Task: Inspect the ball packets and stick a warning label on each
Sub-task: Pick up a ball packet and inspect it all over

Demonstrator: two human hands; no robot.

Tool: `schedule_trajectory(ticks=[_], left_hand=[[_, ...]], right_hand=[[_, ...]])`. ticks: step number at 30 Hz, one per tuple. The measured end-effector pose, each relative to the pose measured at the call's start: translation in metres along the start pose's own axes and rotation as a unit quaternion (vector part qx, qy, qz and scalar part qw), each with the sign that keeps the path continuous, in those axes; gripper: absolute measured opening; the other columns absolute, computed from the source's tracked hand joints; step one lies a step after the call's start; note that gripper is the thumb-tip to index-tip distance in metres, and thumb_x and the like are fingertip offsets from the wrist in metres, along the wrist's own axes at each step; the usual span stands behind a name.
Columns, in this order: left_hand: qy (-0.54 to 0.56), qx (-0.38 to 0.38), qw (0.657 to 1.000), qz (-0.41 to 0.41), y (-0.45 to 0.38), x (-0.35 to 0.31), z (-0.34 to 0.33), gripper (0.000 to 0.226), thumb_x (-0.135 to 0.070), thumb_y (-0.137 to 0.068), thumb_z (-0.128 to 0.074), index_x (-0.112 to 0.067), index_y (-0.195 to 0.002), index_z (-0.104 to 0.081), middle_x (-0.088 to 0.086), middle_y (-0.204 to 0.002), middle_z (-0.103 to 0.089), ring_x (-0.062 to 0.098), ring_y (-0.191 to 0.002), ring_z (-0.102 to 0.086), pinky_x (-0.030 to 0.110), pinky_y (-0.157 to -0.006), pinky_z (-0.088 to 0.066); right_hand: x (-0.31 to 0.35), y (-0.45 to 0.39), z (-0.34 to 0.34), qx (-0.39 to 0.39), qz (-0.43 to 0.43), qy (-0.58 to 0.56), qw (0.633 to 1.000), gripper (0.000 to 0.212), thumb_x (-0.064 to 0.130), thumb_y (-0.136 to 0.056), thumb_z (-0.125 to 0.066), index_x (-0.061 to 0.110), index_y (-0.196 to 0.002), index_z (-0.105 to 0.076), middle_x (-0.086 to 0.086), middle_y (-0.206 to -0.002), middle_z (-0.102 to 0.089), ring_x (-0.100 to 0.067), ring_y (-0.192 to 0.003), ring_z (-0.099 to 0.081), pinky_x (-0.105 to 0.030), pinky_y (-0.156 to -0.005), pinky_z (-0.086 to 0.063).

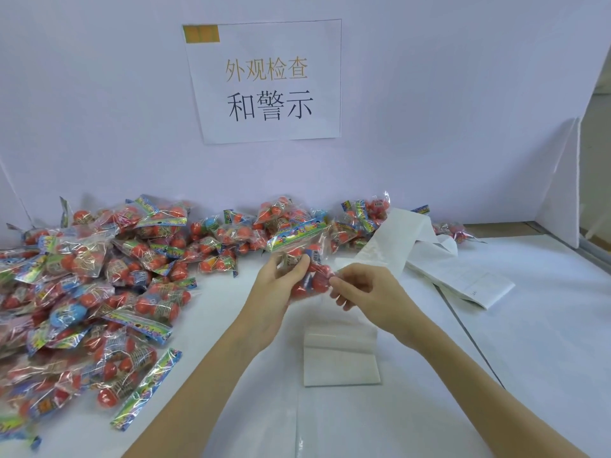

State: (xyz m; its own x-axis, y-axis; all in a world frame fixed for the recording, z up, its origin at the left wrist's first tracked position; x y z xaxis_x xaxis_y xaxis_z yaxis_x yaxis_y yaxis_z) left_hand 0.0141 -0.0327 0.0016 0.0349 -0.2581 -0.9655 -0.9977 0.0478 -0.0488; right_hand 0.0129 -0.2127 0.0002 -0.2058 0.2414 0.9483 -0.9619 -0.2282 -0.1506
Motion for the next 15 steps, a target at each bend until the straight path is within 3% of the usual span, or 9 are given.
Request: schedule_trajectory(ticks=[2,4,6,7,9,11,13,15], left_hand=[[-0.073,-0.083,0.993,-0.036,-0.001,0.002,0.008,0.018,-0.025,-0.105,-0.062,-0.018,-0.122,-0.064,0.000,-0.101,-0.079,0.016,-0.091,-0.077,0.027,-0.078,-0.063],[-0.146,-0.132,0.978,-0.066,-0.005,-0.001,0.021,0.013,-0.032,-0.104,-0.062,-0.023,-0.113,-0.065,-0.015,-0.083,-0.075,0.003,-0.078,-0.070,0.011,-0.066,-0.054],[-0.162,-0.145,0.975,-0.052,-0.009,-0.006,0.032,0.012,-0.034,-0.102,-0.065,-0.024,-0.109,-0.066,-0.020,-0.077,-0.071,0.005,-0.078,-0.066,0.010,-0.062,-0.050],[-0.164,-0.148,0.974,-0.051,-0.010,-0.009,0.037,0.018,-0.034,-0.100,-0.068,-0.025,-0.116,-0.065,-0.021,-0.085,-0.073,0.009,-0.085,-0.067,0.013,-0.066,-0.051],[-0.171,-0.145,0.971,-0.084,-0.010,-0.012,0.042,0.052,-0.029,-0.099,-0.071,-0.033,-0.144,-0.047,-0.023,-0.108,-0.071,0.006,-0.096,-0.070,0.021,-0.074,-0.055],[-0.239,-0.130,0.950,-0.152,-0.007,-0.013,0.041,0.070,-0.019,-0.103,-0.065,-0.049,-0.153,-0.027,-0.025,-0.111,-0.068,0.003,-0.086,-0.071,0.025,-0.072,-0.059],[-0.324,-0.106,0.922,-0.181,-0.008,-0.014,0.035,0.051,-0.009,-0.107,-0.053,-0.041,-0.145,-0.044,-0.003,-0.105,-0.070,0.019,-0.081,-0.070,0.037,-0.076,-0.061],[-0.325,-0.067,0.928,-0.166,-0.009,-0.011,0.026,0.031,0.001,-0.108,-0.046,-0.016,-0.115,-0.070,0.018,-0.111,-0.063,0.027,-0.085,-0.071,0.048,-0.082,-0.061]], right_hand=[[-0.003,0.001,0.000,0.041,-0.015,0.049,0.998,0.012,0.023,-0.101,-0.067,0.017,-0.111,-0.072,0.000,-0.086,-0.077,-0.009,-0.073,-0.069,-0.028,-0.075,-0.058],[-0.006,0.005,0.001,0.111,-0.024,0.168,0.979,0.039,0.043,-0.094,-0.074,0.034,-0.129,-0.063,0.010,-0.103,-0.073,0.000,-0.085,-0.066,-0.019,-0.084,-0.054],[-0.008,0.010,0.002,0.187,-0.035,0.235,0.953,0.068,0.059,-0.081,-0.081,0.046,-0.140,-0.050,0.021,-0.119,-0.064,0.010,-0.106,-0.058,-0.011,-0.095,-0.044],[-0.007,0.012,0.002,0.211,-0.032,0.250,0.945,0.075,0.059,-0.077,-0.084,0.046,-0.142,-0.048,0.025,-0.124,-0.060,0.014,-0.113,-0.053,-0.009,-0.098,-0.041],[-0.005,0.012,0.003,0.210,-0.008,0.266,0.941,0.066,0.046,-0.081,-0.087,0.035,-0.136,-0.054,0.024,-0.125,-0.061,0.014,-0.116,-0.053,-0.011,-0.102,-0.041],[0.000,0.009,0.008,0.157,0.024,0.235,0.959,0.034,0.031,-0.089,-0.082,0.025,-0.118,-0.066,0.017,-0.115,-0.069,0.006,-0.108,-0.063,-0.018,-0.101,-0.048],[0.004,0.006,0.015,0.097,0.049,0.200,0.974,0.007,0.023,-0.095,-0.076,0.024,-0.100,-0.072,0.015,-0.100,-0.073,0.001,-0.095,-0.068,-0.018,-0.089,-0.051],[0.006,0.003,0.022,0.048,0.074,0.212,0.973,0.009,0.022,-0.098,-0.071,0.030,-0.092,-0.071,0.020,-0.093,-0.072,0.003,-0.091,-0.065,-0.012,-0.081,-0.046]])
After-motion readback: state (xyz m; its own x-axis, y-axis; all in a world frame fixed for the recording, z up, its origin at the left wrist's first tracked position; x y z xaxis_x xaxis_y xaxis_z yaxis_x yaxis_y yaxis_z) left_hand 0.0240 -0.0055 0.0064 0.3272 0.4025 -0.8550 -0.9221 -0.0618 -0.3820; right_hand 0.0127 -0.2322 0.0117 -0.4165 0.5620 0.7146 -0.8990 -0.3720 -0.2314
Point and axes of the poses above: each hand's wrist, its own y-axis away from the middle knuckle, its own z-axis out of the back of the hand, x = y × z, the point moved 4 cm from there along -y, towards the middle knuckle
